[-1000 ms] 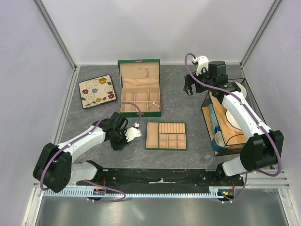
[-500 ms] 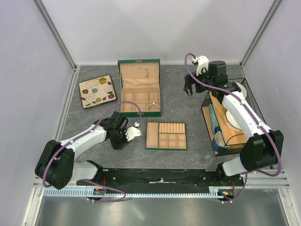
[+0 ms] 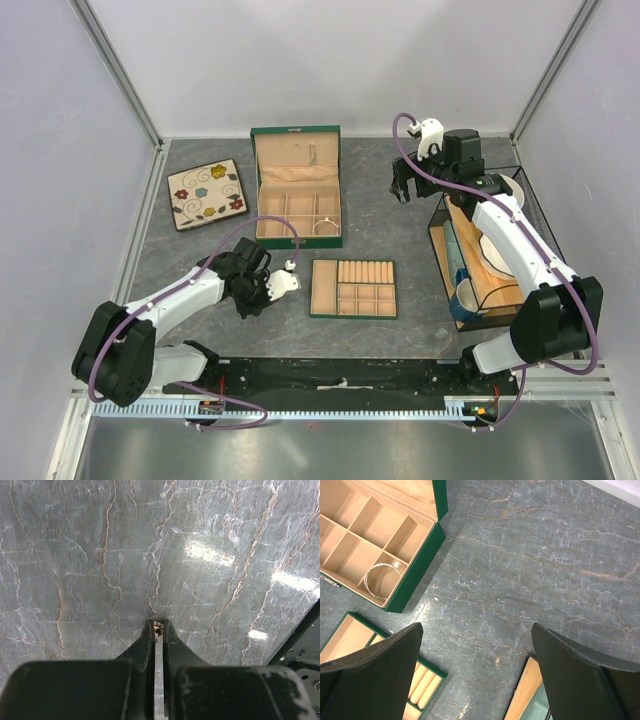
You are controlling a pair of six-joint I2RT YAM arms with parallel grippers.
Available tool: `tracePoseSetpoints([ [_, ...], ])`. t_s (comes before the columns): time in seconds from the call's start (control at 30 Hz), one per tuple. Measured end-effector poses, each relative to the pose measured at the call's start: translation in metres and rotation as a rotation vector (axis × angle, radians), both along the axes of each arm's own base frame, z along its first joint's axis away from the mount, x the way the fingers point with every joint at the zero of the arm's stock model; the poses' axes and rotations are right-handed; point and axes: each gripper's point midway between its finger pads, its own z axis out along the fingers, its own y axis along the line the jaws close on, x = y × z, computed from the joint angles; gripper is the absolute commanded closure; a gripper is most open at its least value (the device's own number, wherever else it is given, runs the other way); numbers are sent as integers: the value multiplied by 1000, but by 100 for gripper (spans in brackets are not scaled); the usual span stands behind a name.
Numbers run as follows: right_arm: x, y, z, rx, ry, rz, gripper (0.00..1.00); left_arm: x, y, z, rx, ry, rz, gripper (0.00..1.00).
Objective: Organize the mixed jewelry
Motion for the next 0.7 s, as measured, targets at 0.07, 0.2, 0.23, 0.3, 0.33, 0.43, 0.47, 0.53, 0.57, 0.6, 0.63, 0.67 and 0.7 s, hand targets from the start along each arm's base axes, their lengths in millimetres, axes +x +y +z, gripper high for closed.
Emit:
tracePoseSetpoints([
  [0.07,0,0,0,0,0,0,2,0,0,0,-1,2,0,98],
  [0.2,0,0,0,0,0,0,2,-3,-3,3,-18,19,-4,98],
  [0.23,0,0,0,0,0,0,2,-4,-5,6,-26,27,-7,98],
  [0.3,0,0,0,0,0,0,2,0,-12,14,-53,25,-13,98],
  [0.33,0,0,0,0,0,0,2,4,-17,20,-75,18,-16,98],
  [0.43,0,0,0,0,1,0,2,19,-35,42,-148,-15,-22,98],
  [0.47,0,0,-1,-1,1,0,2,24,-42,51,-178,-22,-25,98],
  [0.53,0,0,-1,-1,2,0,2,34,-56,67,-230,-37,-26,98],
  [0.57,0,0,-1,-1,3,0,2,40,-65,77,-260,-43,-31,98],
  [0.6,0,0,-1,-1,3,0,2,44,-71,83,-279,-46,-31,98],
  [0.63,0,0,-2,-1,4,0,2,48,-79,90,-301,-46,-36,98],
  [0.67,0,0,-2,-1,4,-1,2,53,-87,96,-318,-47,-41,98],
  [0.7,0,0,-2,-1,4,-1,2,56,-96,101,-338,-43,-45,98],
])
